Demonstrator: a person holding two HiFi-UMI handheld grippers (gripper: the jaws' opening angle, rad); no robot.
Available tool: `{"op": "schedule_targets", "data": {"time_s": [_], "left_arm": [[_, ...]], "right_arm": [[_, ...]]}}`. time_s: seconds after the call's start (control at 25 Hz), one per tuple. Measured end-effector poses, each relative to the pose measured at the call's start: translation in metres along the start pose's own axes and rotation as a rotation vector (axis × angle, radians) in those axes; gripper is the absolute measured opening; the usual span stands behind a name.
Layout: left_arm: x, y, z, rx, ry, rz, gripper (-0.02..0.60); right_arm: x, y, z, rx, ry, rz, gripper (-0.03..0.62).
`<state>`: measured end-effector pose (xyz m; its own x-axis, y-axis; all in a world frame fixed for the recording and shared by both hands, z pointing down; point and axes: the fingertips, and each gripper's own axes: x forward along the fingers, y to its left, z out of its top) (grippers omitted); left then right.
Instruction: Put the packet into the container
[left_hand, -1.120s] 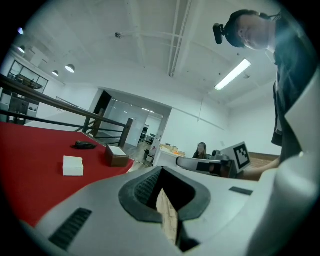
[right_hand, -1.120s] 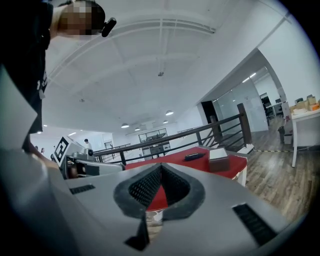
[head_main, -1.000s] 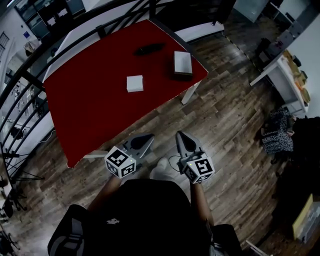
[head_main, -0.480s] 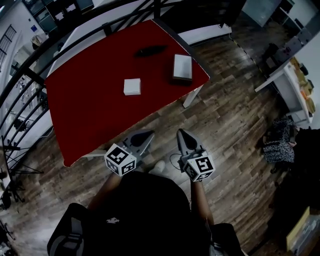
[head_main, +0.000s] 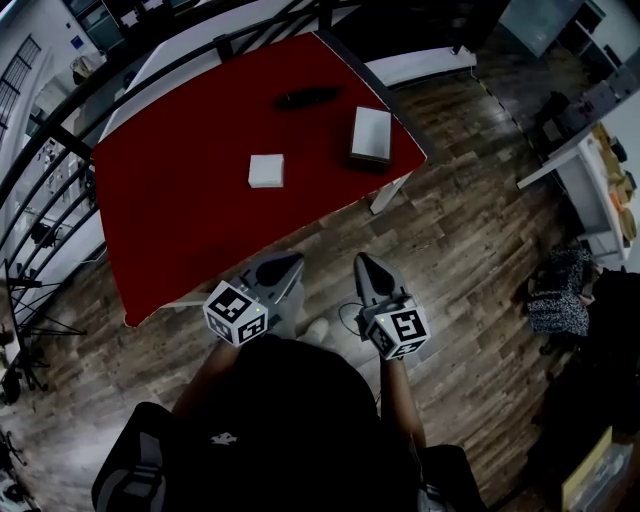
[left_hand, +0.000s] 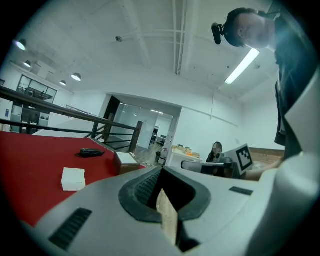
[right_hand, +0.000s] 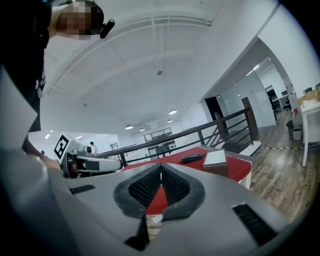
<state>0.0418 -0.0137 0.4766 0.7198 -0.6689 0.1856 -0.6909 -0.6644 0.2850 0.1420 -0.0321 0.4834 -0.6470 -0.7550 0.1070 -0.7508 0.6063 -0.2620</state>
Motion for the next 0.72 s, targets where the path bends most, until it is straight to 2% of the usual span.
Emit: {"op": "schedule_targets", "data": {"time_s": [0.32, 0.72], "left_arm": [[0.035, 0.030, 0.012, 0.014, 0.000, -0.024, 0.006], [0.075, 0.097, 0.061, 0.004, -0.037, -0.043, 0.006]], "right_arm": [[0.034, -0.029, 0.007, -0.001, 0.006, -0.012, 0.021], [0.108, -0.057, 0.029, -0.035, 0.033, -0.021, 0.021]]}}
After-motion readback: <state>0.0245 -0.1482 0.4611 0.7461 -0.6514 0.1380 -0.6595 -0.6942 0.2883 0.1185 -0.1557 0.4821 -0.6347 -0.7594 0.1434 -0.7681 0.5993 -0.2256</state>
